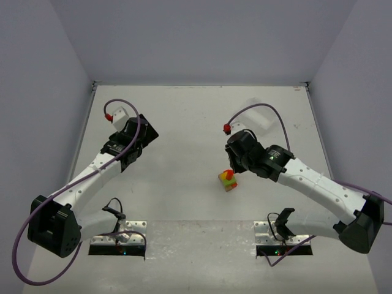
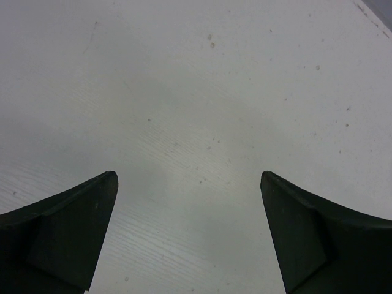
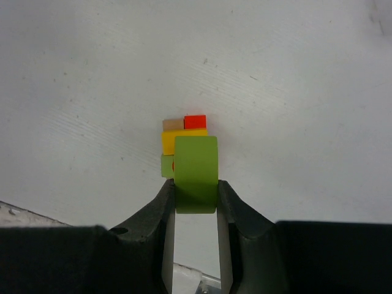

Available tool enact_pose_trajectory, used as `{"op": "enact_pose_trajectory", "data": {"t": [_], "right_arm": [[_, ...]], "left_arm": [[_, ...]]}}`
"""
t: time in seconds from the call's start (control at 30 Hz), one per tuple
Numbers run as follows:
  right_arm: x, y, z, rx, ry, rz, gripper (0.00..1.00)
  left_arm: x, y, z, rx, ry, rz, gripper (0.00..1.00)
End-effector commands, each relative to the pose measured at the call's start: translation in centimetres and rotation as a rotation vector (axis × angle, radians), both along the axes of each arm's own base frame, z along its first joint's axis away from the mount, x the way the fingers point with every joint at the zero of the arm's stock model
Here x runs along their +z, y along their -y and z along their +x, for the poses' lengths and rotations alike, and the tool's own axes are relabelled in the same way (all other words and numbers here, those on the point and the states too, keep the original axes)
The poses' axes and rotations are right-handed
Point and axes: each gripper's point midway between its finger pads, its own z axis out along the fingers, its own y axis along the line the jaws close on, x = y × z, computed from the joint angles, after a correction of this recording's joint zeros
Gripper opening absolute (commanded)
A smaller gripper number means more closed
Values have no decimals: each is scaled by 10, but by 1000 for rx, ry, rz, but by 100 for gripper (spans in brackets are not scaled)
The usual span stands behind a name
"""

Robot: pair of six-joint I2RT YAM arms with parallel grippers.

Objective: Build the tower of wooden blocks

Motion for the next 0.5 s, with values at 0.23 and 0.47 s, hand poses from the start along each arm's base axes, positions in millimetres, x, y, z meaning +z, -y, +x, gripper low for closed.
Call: {"op": "enact_pose_trajectory", "data": {"t": [0.23, 0.47], "right_arm": [[-21, -17, -14, 81, -89, 51, 18], [-29, -15, -11, 126, -101, -21, 20]], "left_arm": [[4, 5, 6, -28, 35, -13, 100], [4, 4, 6, -28, 37, -10, 100]]}}
